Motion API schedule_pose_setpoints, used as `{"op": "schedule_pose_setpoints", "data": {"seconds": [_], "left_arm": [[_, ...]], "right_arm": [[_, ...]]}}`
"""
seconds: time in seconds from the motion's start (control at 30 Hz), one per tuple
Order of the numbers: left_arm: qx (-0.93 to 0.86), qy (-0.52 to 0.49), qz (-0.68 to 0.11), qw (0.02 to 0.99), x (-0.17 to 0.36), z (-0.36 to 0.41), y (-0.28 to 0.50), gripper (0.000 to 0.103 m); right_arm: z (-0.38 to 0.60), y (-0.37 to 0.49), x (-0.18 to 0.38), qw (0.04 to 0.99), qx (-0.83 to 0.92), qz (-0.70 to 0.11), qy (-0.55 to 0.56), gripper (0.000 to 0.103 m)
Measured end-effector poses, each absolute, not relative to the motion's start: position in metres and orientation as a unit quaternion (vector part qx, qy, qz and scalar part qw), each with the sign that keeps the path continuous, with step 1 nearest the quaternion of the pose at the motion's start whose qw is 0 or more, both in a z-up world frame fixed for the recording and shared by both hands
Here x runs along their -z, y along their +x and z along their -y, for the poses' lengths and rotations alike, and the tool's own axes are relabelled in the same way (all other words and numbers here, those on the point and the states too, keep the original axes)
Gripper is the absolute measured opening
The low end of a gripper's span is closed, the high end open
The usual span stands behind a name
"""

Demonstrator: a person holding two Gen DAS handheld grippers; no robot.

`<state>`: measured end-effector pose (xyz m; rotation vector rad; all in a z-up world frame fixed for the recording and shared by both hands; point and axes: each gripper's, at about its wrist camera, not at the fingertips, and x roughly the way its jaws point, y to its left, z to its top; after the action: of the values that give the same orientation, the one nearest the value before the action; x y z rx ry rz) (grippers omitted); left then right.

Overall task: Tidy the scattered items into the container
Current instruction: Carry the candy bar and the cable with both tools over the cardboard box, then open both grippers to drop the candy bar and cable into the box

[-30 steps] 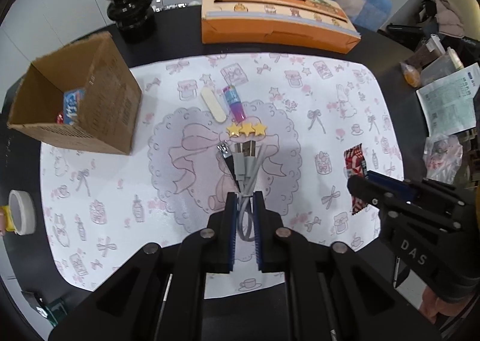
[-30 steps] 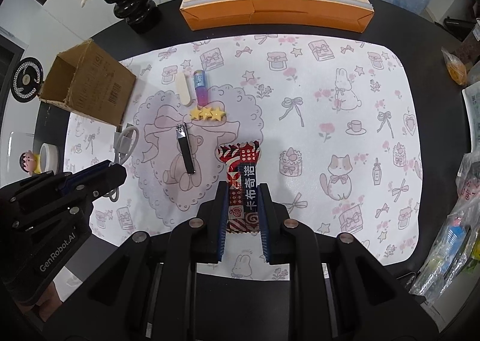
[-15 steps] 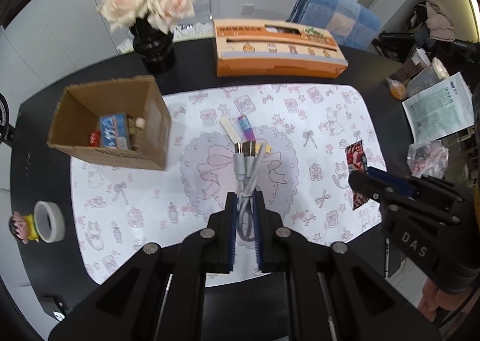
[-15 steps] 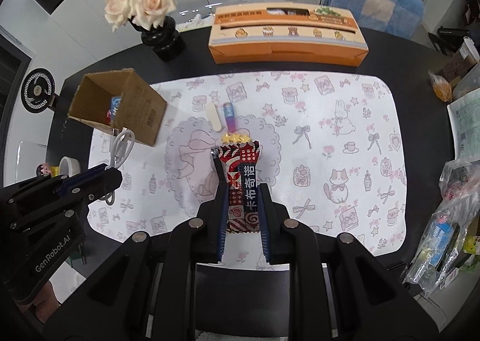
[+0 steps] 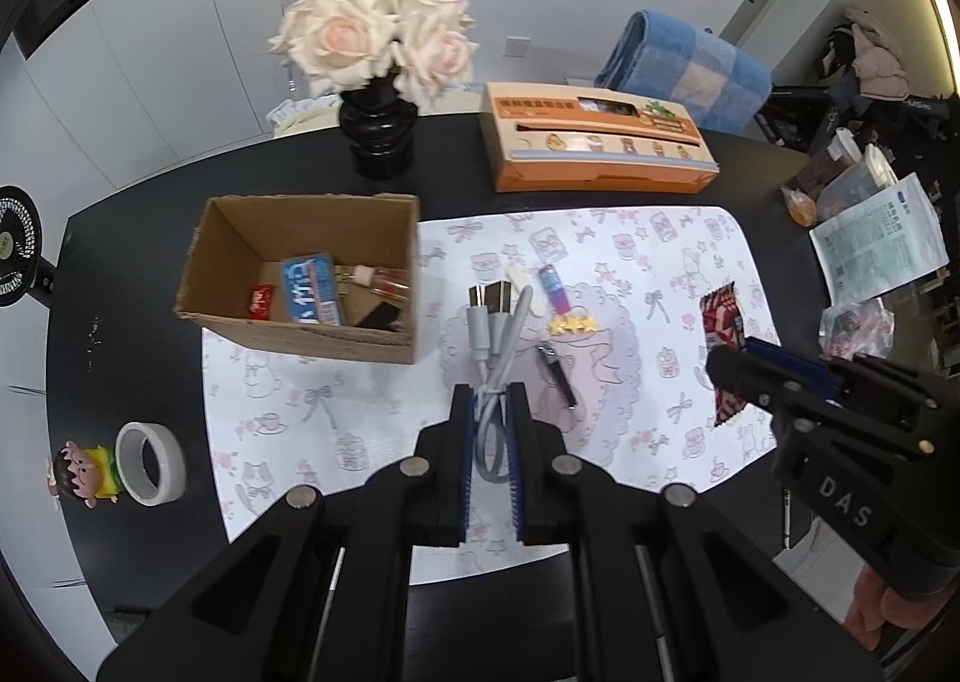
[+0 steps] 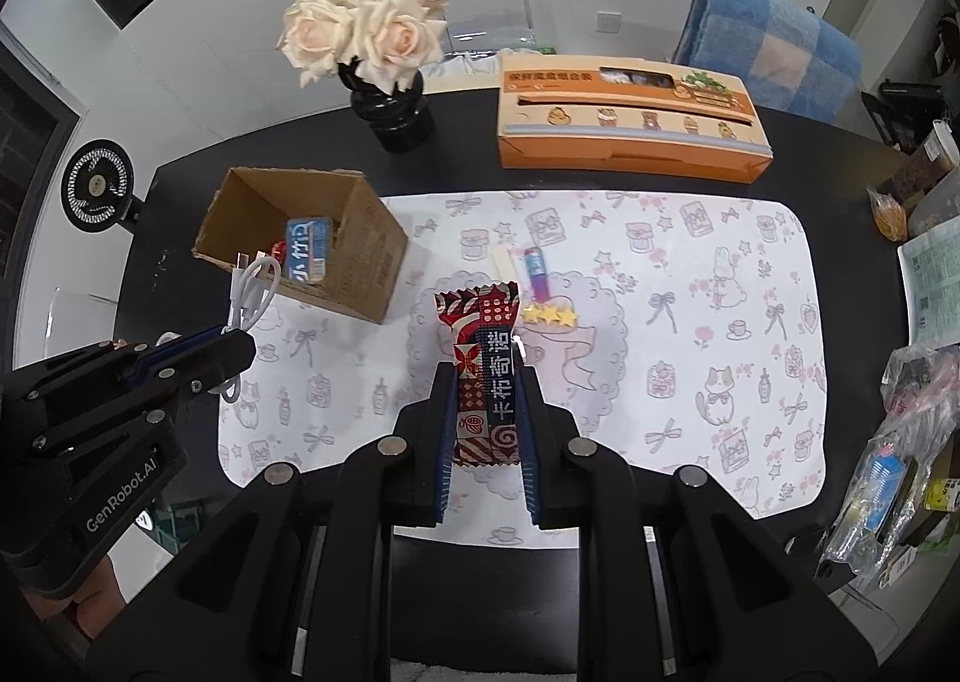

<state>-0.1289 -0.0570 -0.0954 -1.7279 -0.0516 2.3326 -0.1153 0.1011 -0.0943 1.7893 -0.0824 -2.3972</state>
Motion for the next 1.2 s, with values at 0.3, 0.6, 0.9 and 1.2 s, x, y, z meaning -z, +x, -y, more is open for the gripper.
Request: {"op": "schedule_pose_setpoints", "data": {"seconds": [0.3,0.6,0.9,1.2], "left_arm": [[-0.798,-0.591,0.025,0.115,0.099,0.109,-0.143,0.01],[-0.797,-0.593,0.028,0.109,0.106,0.15,-0.171,0.01],[-0.792,-0.599,0.027,0.111,0.122,0.175,-0.205,0.01],[-0.786,-0.608,0.031,0.11,0.14,0.187,-0.225,0.011]], "right_arm": [[-0.042,-0.133,0.088,0.083,0.803,0.016,0.59,0.019],[0.012,-0.159,0.088,0.096,0.803,0.003,0.588,0.019],[0.04,-0.185,0.107,0.095,0.795,0.009,0.6,0.02],[0.048,-0.201,0.12,0.1,0.789,0.011,0.607,0.02]]}}
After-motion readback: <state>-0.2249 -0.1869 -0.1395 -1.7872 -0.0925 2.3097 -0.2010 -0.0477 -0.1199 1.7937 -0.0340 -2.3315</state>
